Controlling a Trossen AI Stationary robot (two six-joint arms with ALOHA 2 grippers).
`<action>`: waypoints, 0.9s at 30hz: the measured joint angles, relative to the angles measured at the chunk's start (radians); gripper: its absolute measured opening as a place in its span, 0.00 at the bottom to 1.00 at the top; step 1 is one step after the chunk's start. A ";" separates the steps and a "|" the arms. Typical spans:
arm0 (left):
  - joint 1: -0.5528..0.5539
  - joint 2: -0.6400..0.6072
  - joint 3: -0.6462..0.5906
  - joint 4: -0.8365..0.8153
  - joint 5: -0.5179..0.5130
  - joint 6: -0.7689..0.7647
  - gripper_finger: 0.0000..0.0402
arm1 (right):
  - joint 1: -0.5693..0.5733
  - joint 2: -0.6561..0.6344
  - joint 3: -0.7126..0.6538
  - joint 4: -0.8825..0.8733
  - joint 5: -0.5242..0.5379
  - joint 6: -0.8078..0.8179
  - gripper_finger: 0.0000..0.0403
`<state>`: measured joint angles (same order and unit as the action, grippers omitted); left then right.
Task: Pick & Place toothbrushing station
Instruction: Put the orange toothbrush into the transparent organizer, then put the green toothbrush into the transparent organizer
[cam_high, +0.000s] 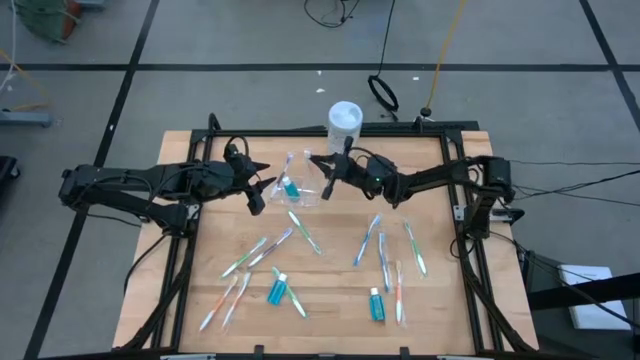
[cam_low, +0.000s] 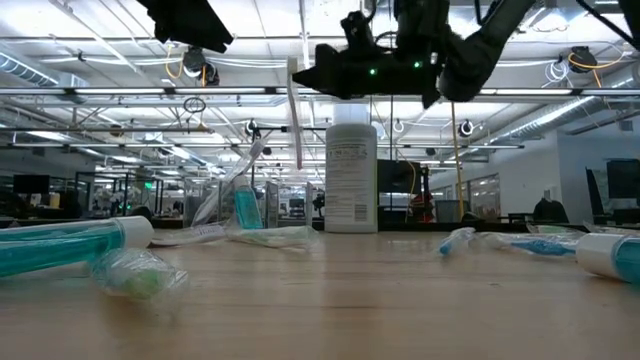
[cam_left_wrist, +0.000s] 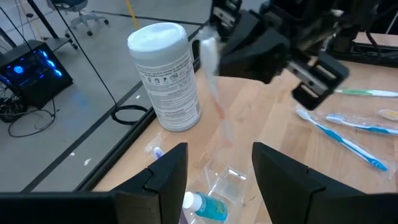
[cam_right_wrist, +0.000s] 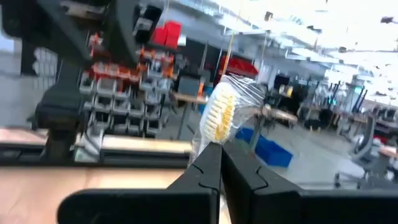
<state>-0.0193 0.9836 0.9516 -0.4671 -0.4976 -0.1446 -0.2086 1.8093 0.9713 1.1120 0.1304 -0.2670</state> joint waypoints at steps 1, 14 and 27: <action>0.000 0.000 0.000 0.000 0.000 -0.001 0.46 | -0.005 0.016 0.003 0.003 0.001 0.005 0.00; -0.004 0.000 0.000 -0.012 0.009 -0.041 0.46 | -0.014 0.050 -0.001 -0.133 0.014 -0.004 0.05; -0.004 0.000 0.000 -0.093 0.011 -0.170 0.46 | -0.017 -0.114 -0.001 -0.418 0.085 -0.045 0.31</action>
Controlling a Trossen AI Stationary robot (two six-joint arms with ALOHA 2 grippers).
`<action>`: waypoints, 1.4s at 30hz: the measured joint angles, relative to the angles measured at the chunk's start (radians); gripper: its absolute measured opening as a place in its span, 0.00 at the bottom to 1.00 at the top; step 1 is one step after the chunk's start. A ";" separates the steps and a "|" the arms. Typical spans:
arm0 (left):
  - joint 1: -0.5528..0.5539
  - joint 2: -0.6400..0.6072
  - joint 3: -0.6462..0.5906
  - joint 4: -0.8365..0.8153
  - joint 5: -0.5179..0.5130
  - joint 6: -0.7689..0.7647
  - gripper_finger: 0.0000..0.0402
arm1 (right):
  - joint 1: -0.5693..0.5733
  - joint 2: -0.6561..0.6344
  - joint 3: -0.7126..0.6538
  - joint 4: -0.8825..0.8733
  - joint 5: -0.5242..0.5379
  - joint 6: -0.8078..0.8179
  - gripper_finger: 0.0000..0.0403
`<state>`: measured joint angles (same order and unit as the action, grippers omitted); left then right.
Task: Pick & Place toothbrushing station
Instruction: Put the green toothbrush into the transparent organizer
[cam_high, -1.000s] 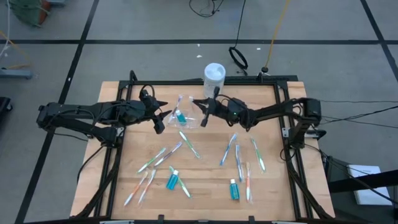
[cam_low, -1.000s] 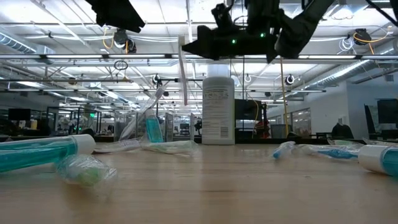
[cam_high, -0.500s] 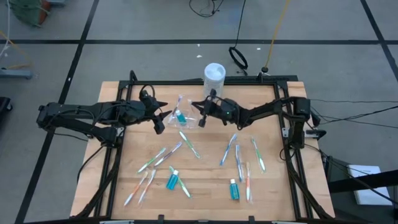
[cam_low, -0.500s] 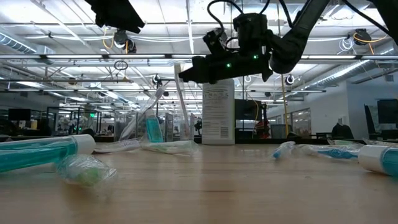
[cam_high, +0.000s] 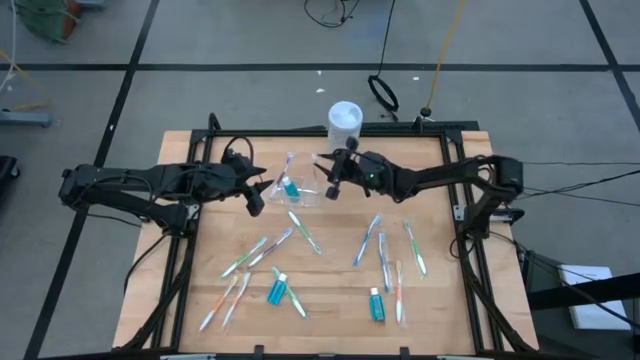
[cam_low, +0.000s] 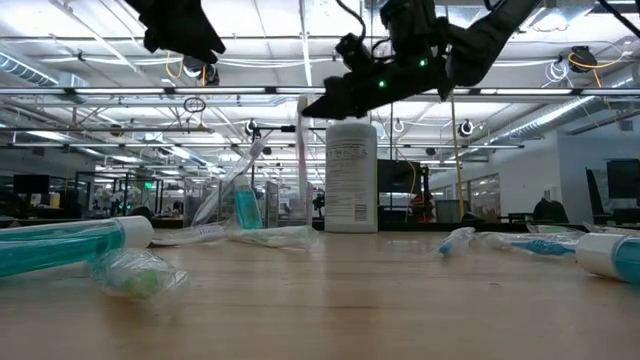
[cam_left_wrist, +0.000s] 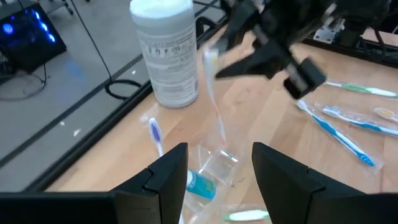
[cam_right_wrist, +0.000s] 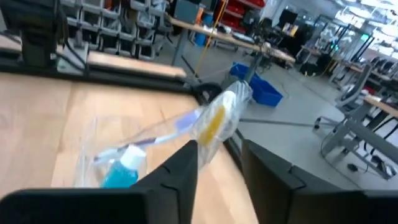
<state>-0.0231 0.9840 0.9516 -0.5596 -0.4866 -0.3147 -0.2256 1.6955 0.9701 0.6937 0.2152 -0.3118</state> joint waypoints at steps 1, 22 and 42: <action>0.000 0.000 0.000 -0.005 0.000 -0.019 0.46 | 0.000 -0.015 0.001 -0.013 -0.001 -0.005 0.33; 0.002 0.098 0.000 -0.007 0.000 -0.140 0.46 | -0.003 -0.090 0.000 -0.172 -0.009 -0.015 0.48; -0.045 0.313 0.000 -0.227 0.423 -0.202 0.46 | -0.002 -0.089 0.000 -0.271 -0.010 -0.007 0.48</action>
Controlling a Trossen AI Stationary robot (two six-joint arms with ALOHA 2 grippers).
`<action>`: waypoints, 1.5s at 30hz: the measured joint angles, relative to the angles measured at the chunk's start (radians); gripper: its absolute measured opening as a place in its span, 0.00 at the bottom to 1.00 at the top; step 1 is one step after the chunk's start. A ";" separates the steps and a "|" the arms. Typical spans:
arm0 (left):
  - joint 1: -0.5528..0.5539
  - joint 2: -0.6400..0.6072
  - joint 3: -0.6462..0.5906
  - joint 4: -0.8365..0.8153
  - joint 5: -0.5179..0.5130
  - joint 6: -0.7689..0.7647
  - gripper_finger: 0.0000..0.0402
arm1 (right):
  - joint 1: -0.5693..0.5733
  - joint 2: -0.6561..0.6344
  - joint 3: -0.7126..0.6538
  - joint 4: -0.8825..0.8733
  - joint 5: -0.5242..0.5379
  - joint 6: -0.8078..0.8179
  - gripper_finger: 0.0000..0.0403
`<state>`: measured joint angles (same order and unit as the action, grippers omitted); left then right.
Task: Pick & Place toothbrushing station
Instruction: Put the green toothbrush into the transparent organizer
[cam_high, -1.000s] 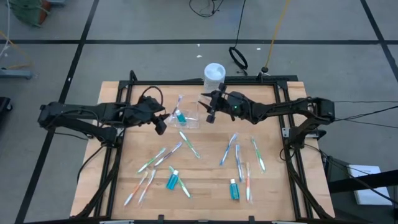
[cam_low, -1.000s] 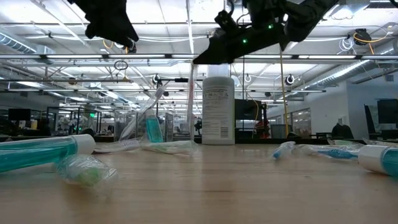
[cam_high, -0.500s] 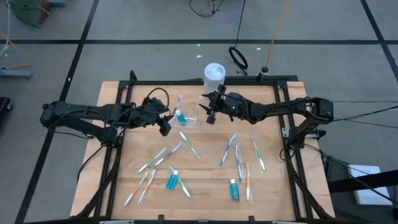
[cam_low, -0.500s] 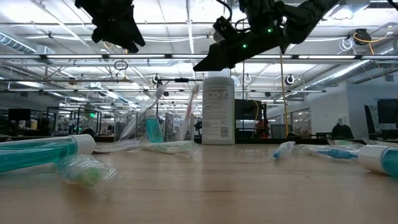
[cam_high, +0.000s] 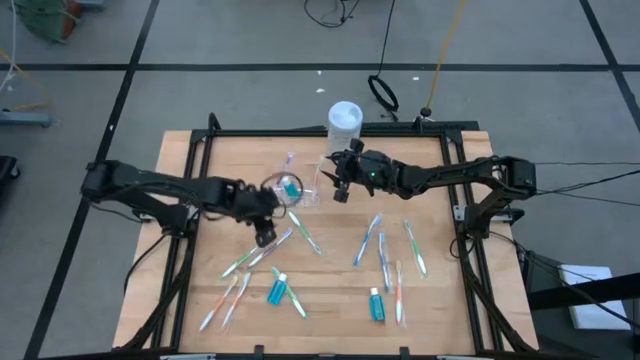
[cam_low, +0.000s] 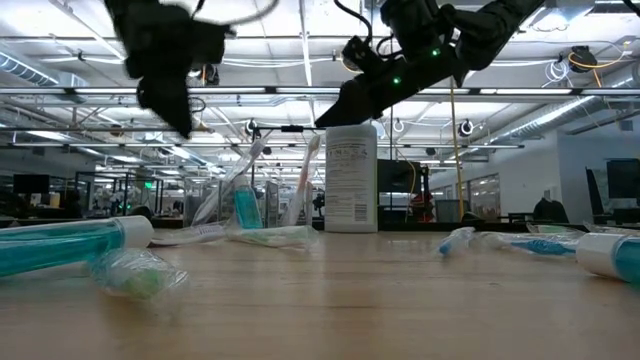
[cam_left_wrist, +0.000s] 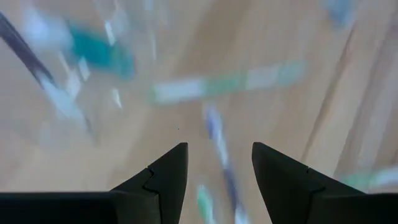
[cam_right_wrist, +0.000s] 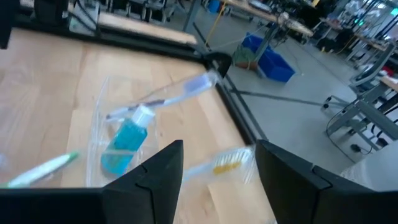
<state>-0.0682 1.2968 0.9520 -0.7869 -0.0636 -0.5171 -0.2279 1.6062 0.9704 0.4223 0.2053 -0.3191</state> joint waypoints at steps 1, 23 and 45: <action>-0.008 0.029 0.000 -0.043 0.029 -0.022 0.46 | 0.000 0.000 0.000 -0.011 0.000 0.000 0.47; -0.079 0.463 0.004 -0.144 0.152 -0.164 0.40 | 0.000 0.000 0.000 -0.016 -0.001 0.027 0.46; -0.033 -0.069 -0.002 0.067 -0.809 -0.064 0.01 | 0.001 0.000 0.000 0.027 -0.001 0.019 0.45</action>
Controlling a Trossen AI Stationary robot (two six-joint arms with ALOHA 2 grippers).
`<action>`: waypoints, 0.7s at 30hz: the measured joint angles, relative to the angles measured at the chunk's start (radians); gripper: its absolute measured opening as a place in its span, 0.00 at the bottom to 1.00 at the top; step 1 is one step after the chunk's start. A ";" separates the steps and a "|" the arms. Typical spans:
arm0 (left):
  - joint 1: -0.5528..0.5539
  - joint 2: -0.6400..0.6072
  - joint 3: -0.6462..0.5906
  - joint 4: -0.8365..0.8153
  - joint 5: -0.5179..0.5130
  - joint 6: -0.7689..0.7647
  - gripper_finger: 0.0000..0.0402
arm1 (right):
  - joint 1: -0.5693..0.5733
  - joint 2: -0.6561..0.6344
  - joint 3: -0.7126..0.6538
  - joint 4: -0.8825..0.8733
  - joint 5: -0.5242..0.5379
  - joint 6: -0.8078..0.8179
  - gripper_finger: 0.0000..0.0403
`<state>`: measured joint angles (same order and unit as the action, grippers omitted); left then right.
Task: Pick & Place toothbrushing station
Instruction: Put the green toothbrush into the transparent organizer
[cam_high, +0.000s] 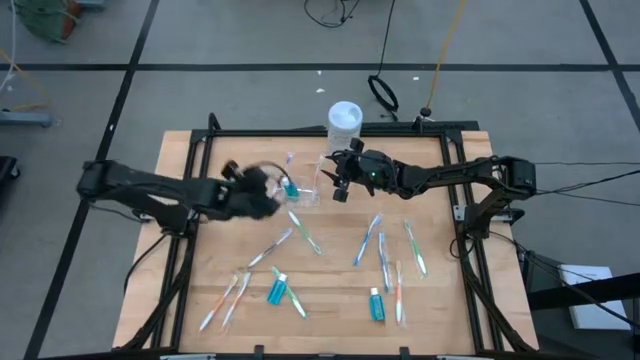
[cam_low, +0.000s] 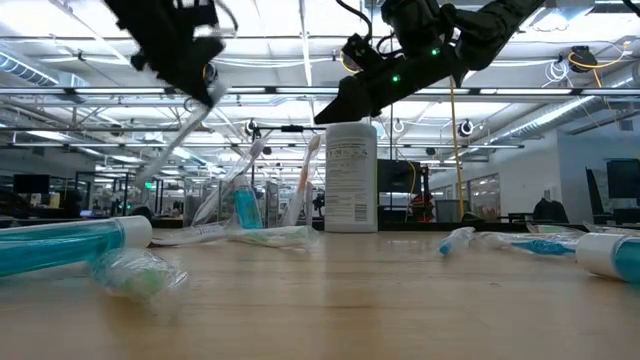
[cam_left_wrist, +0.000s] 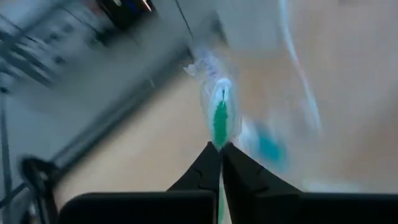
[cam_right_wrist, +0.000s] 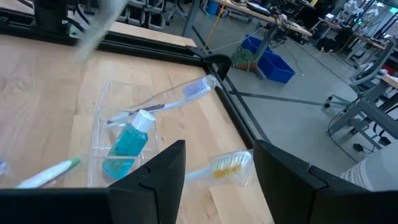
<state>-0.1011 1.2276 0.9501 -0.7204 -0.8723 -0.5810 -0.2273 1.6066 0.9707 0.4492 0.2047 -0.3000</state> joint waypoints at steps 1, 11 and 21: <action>0.012 -0.026 0.000 0.055 -0.042 0.026 0.01 | 0.000 0.000 0.000 0.000 0.000 0.000 0.45; 0.183 -0.082 0.000 0.350 0.035 0.183 0.01 | 0.000 0.000 0.000 0.018 0.000 -0.011 0.45; 0.267 0.083 -0.025 0.364 0.225 0.050 0.10 | 0.000 0.000 0.000 0.018 0.000 -0.011 0.45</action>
<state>0.1660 1.3111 0.9253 -0.3561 -0.6477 -0.5310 -0.2276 1.6066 0.9707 0.4673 0.2046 -0.3113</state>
